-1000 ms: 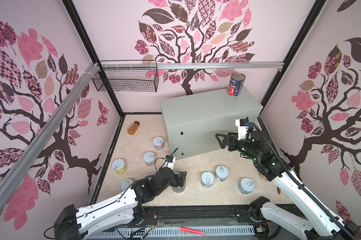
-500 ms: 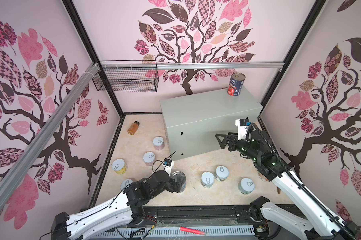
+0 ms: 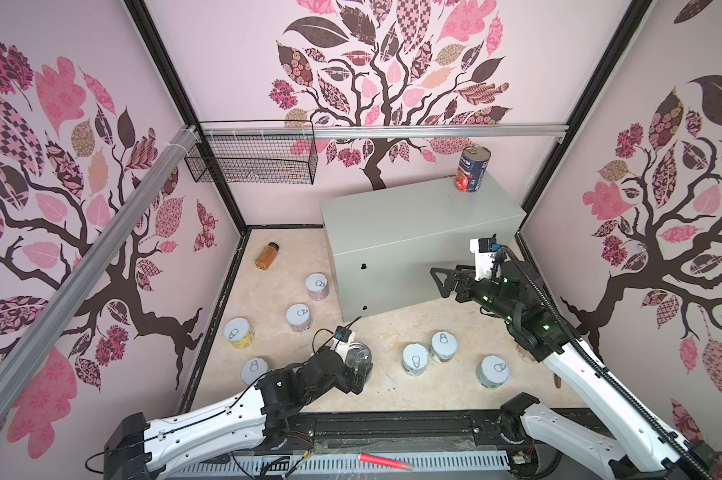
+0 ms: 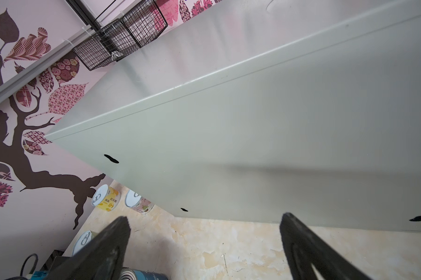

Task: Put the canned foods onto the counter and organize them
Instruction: 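Close the left gripper on the silver can rim and lift it, then raise the blue soup can with the left gripper toward the cabinet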

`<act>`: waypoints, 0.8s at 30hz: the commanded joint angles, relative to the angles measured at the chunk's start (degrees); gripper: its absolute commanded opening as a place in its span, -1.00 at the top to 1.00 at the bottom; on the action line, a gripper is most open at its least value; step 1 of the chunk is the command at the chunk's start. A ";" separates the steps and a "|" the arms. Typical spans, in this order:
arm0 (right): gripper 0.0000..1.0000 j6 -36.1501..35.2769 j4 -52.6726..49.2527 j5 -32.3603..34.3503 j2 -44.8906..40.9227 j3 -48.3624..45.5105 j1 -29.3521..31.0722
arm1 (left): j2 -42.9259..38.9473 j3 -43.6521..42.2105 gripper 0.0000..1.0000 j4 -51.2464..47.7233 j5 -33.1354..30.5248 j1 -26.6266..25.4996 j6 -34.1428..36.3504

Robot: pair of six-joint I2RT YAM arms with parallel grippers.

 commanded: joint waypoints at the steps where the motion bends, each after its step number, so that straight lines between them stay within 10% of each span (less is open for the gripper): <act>1: -1.00 -0.65 -0.36 0.45 0.19 -0.05 0.46 | 1.71 -2.45 -0.96 4.01 -1.30 -0.26 1.30; 24: -1.00 -0.54 0.19 -1.22 -2.86 -2.46 0.45 | 7.20 -7.73 -0.96 22.15 -7.29 -0.50 5.37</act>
